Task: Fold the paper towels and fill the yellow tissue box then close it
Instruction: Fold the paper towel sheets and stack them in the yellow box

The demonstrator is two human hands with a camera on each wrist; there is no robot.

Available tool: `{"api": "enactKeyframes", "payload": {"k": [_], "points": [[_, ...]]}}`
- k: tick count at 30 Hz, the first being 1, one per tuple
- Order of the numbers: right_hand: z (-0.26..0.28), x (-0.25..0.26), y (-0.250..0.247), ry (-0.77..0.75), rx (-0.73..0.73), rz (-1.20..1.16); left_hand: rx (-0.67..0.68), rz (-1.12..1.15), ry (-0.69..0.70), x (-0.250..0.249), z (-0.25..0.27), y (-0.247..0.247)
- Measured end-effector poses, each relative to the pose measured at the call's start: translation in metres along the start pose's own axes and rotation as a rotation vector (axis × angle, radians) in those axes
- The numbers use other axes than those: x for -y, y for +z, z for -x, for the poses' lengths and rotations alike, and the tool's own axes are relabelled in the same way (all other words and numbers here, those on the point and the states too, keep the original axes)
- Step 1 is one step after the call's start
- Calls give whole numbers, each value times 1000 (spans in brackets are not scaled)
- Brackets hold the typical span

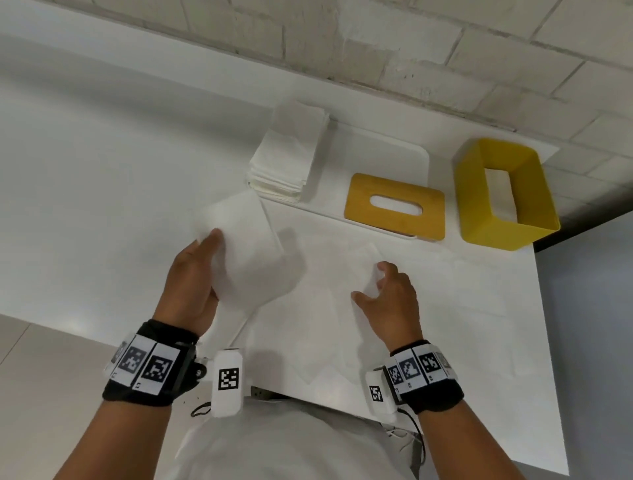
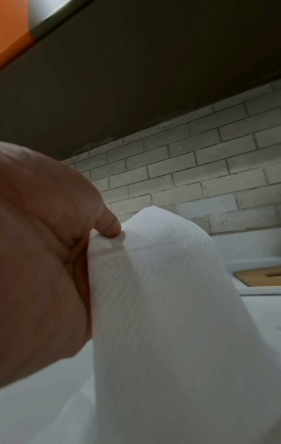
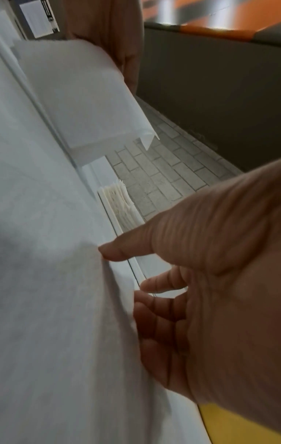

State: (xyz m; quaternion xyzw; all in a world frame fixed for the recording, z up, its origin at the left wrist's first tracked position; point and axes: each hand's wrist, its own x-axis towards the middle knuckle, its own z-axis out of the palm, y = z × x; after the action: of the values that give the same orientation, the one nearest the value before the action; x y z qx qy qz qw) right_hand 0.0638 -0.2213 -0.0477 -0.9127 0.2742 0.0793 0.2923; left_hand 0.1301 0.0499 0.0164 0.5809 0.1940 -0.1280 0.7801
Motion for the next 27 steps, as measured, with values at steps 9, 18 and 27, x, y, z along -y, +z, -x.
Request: {"api": "enactKeyframes", "payload": {"k": [9,18,27], "points": [[-13,1,-15,68,87,-290,61,-110,-21,14,10,13],[23,16,-89,-190,189,-812,169,-69,-28,7,13,55],[39,38,-143,-344,233,-1028,521,-56,12,0,49,142]]}}
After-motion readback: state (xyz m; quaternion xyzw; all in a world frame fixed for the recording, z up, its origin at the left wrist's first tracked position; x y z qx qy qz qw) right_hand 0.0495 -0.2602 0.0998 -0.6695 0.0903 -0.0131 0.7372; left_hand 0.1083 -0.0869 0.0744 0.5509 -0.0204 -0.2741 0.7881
